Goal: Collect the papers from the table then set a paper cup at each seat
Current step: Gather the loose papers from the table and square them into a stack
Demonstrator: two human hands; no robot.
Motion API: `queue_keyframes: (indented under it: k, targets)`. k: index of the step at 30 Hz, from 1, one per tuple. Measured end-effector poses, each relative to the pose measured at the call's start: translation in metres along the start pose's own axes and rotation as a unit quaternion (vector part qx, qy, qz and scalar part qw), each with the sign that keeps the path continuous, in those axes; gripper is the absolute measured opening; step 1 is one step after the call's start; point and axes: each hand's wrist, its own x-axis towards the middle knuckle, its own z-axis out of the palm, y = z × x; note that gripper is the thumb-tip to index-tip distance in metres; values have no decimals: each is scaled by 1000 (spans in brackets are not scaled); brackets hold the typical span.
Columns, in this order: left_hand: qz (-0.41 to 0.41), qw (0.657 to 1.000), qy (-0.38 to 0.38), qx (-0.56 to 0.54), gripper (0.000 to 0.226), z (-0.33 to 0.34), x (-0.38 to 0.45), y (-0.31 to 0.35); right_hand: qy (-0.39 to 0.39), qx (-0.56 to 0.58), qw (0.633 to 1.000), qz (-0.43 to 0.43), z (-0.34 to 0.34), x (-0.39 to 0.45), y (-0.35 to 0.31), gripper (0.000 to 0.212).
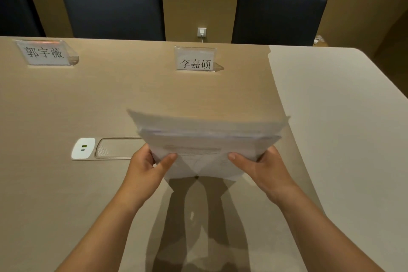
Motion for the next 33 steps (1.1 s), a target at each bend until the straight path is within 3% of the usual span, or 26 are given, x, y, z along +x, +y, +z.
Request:
queue_keyframes:
  k: [3, 5, 8, 10, 12, 14, 17, 29, 33]
  targets:
    - [-3, 1000, -15, -3, 34, 4, 4, 3, 49, -10, 997, -54, 0, -4, -41, 100]
    - [-6, 1000, -25, -15, 35, 4, 4, 3, 114, -144, 972, -149, 1, -13, -82, 111]
    - [-7, 999, -37, -14, 32, 5, 4, 4, 170, -350, 831, -397, 17, -28, -145, 99]
    - [-11, 999, -36, -26, 32, 6, 3, 5, 155, -427, 754, -475, 39, -33, -175, 96]
    - [-11, 999, -30, -30, 35, 6, 1, 5, 99, -566, 692, -436, 57, -36, -187, 104]
    - [-6, 999, -27, -23, 35, 6, -1, 5, -24, -695, 649, -308, 67, -32, -184, 105]
    - [-10, 999, -32, -17, 31, 6, -2, 6, -94, -711, 660, -223, 70, -22, -163, 98]
    - [-15, 998, -40, -53, 32, 11, -3, 12, -106, -664, 698, -245, 65, -11, -128, 95]
    - [-21, 997, -43, -55, 29, 8, -5, 10, -121, -668, 689, -252, 68, -12, -125, 96]
